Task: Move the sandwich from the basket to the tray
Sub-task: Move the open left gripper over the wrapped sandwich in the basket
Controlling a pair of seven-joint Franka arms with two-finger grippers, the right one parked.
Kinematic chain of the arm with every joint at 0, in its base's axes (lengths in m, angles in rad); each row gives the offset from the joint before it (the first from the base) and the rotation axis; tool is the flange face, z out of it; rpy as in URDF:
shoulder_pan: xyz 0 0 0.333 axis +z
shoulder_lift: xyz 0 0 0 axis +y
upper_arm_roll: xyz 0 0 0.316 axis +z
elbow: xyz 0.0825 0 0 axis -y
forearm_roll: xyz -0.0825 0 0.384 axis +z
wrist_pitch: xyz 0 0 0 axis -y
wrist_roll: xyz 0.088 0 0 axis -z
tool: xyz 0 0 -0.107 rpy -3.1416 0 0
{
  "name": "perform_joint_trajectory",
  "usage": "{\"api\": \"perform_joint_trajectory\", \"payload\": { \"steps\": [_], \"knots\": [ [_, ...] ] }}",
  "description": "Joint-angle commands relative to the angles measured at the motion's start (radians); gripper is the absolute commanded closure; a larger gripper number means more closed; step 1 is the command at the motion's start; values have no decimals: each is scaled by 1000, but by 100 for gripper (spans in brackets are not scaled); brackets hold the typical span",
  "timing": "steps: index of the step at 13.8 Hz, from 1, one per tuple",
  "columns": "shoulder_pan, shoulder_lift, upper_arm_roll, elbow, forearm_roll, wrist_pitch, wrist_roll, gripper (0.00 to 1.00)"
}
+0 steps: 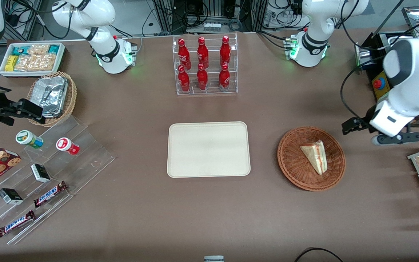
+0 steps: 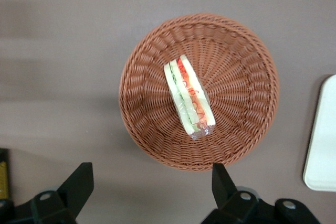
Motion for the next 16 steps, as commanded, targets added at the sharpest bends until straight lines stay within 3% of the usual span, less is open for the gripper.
{"api": "perform_joint_trajectory", "payload": {
  "steps": [1, 16],
  "knots": [
    [-27, 6, -5, -66, -2, 86, -100, 0],
    [-79, 211, -8, -88, -2, 316, -276, 0]
  ]
}}
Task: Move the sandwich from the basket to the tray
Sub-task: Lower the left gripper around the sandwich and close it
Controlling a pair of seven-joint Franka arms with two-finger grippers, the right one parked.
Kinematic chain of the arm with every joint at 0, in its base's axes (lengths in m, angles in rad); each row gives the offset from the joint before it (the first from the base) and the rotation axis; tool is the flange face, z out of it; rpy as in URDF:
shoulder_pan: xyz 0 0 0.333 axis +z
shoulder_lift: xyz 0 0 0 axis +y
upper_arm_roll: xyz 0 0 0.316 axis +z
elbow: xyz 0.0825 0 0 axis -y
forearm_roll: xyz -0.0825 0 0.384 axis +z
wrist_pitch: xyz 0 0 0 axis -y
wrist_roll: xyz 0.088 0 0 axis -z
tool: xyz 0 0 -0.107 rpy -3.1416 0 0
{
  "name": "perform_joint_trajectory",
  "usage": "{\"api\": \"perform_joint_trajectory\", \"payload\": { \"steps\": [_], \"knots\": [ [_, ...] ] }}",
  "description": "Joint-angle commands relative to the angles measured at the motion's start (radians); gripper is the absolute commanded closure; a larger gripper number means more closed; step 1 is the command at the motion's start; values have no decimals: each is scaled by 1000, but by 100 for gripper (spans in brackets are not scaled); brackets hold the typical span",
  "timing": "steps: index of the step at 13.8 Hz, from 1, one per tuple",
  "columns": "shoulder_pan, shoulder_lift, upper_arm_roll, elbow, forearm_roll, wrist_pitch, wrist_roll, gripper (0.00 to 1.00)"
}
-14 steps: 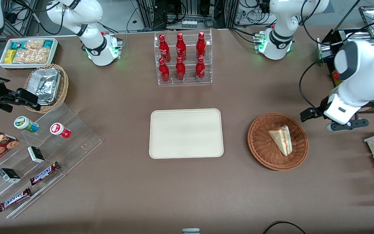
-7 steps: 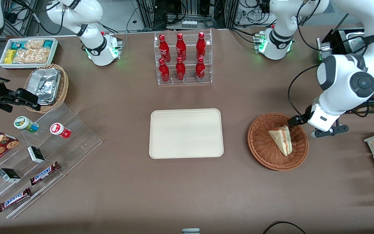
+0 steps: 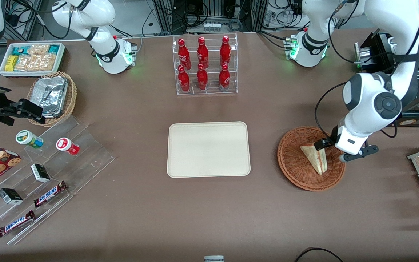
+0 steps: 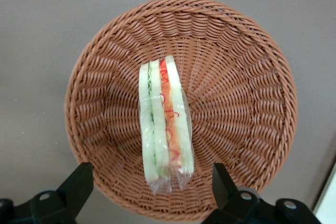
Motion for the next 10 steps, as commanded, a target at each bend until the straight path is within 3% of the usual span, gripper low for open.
{"api": "perform_joint_trajectory", "payload": {
  "steps": [1, 10],
  "knots": [
    [-7, 41, 1, -1, -2, 47, -36, 0],
    [-10, 112, 0, 4, -4, 50, -121, 0]
  ]
}}
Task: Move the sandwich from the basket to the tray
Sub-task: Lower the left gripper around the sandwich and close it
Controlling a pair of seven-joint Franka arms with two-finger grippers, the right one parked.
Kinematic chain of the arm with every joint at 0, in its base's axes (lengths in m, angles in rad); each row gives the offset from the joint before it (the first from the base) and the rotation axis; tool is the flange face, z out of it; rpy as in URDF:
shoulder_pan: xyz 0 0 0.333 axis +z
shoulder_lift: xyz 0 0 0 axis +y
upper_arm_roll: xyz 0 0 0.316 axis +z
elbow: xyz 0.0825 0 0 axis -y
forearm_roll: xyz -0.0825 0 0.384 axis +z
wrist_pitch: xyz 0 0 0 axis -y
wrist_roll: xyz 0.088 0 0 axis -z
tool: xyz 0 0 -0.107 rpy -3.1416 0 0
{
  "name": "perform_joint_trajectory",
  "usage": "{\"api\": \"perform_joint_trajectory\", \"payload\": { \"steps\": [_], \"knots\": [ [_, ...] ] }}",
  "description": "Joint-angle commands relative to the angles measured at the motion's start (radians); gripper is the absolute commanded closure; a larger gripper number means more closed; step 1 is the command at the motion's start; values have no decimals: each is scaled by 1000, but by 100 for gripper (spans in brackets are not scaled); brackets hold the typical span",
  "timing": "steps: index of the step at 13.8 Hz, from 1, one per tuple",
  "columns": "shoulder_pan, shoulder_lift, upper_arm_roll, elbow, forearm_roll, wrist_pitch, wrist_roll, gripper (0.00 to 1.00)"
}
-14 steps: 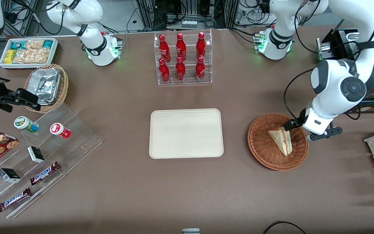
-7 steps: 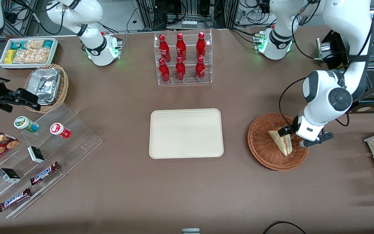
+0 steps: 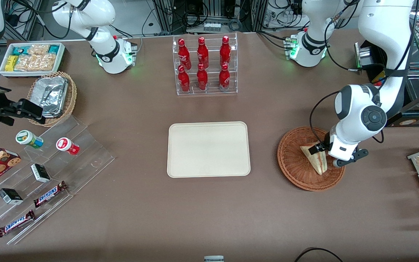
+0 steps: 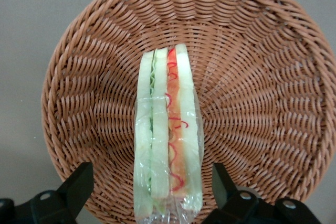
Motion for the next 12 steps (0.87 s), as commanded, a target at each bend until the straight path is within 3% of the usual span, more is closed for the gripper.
{"api": "perform_joint_trajectory", "payload": {
  "steps": [1, 2, 6, 7, 12],
  "knots": [
    [-7, 22, 1, 3, -4, 15, -24, 1],
    [-7, 26, 1, 3, -4, 16, -26, 2],
    [-8, 28, -1, 4, -4, 21, -64, 93],
    [-8, 28, -4, 6, -4, 21, -64, 100],
    [-8, 20, -7, 32, -4, 9, -61, 100]
  ]
}}
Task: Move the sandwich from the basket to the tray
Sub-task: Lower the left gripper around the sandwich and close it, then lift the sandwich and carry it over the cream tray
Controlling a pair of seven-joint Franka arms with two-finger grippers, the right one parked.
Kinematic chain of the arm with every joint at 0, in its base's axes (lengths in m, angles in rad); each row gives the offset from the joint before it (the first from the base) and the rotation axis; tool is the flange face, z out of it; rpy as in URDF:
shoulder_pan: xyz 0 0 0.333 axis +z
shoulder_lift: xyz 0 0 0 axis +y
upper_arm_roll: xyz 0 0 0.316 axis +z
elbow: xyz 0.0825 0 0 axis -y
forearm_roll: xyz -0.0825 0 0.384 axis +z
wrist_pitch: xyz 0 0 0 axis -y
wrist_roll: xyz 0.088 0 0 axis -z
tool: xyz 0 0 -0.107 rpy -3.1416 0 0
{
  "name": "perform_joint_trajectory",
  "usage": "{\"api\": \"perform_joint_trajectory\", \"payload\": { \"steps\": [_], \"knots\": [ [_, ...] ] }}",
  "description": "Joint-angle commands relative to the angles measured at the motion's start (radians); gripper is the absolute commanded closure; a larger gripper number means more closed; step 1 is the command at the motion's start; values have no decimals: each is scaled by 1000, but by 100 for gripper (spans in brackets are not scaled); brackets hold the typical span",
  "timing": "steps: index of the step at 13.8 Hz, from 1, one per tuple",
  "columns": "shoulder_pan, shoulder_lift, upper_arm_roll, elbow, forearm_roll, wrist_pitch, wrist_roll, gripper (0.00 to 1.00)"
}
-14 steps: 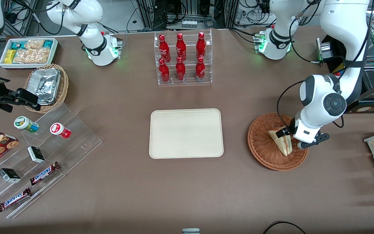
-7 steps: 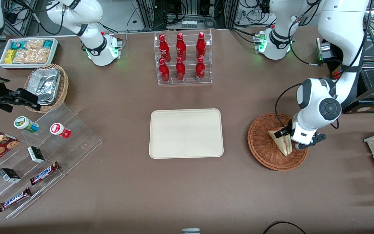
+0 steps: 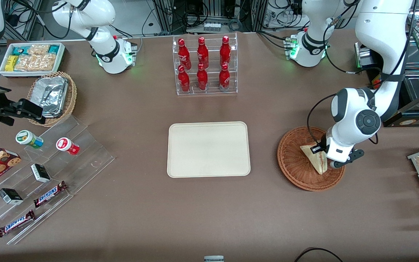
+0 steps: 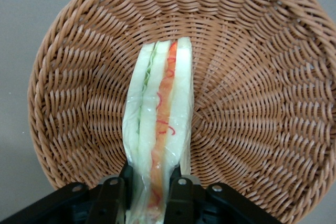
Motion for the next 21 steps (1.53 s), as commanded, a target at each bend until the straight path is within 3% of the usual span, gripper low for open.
{"api": "perform_joint_trajectory", "payload": {
  "steps": [1, 11, 14, 21],
  "knots": [
    [-6, -8, 1, 28, -4, -7, -15, 100],
    [-7, -7, -31, 207, 99, -265, 117, 100],
    [-6, -8, -104, 264, 134, -348, 122, 100],
    [-7, 1, -287, 353, 120, -351, 54, 100]
  ]
}}
